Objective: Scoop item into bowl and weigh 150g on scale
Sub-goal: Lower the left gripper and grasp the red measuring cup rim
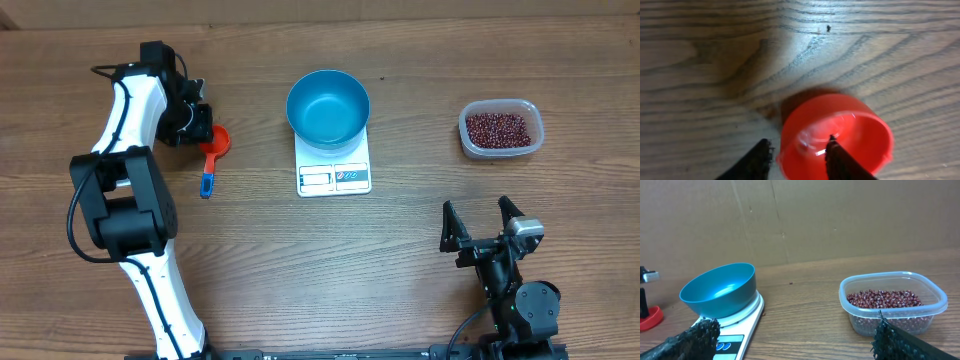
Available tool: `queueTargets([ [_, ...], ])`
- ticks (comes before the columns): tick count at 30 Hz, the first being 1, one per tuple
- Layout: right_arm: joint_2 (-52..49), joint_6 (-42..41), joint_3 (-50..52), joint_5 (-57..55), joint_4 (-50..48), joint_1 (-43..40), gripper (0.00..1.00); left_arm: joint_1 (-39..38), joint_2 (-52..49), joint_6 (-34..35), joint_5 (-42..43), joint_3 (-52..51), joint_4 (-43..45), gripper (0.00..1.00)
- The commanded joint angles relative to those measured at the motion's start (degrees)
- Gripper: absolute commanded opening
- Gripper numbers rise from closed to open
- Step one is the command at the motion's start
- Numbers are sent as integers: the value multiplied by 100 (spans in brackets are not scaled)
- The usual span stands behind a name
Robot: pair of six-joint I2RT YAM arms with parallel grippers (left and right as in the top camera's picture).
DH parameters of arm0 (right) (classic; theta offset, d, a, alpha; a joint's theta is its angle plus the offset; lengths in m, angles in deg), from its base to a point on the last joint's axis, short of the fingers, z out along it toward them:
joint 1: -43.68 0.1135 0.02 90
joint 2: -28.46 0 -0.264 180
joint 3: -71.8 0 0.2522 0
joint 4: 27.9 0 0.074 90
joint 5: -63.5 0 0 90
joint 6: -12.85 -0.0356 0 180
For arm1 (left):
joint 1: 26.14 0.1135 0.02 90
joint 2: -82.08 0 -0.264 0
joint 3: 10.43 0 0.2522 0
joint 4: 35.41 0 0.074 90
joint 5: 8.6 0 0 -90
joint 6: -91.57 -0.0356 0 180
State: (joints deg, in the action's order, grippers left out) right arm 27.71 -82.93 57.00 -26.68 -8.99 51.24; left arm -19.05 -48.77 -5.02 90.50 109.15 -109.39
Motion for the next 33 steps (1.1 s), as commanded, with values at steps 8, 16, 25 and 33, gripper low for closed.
queueTargets([
  [8,9,-15,57,24,-33,22,100,-44,-107,-87,-28,28,173,24],
  [16,9,-15,57,26,-33,22,100,-81,-107,-92,-28,-4,225,29],
  [25,9,-15,57,26,-33,22,100,-87,-107,-92,-31,-24,260,24],
  [33,9,-15,57,24,-33,22,100,-87,-107,-90,-33,-234,439,18],
])
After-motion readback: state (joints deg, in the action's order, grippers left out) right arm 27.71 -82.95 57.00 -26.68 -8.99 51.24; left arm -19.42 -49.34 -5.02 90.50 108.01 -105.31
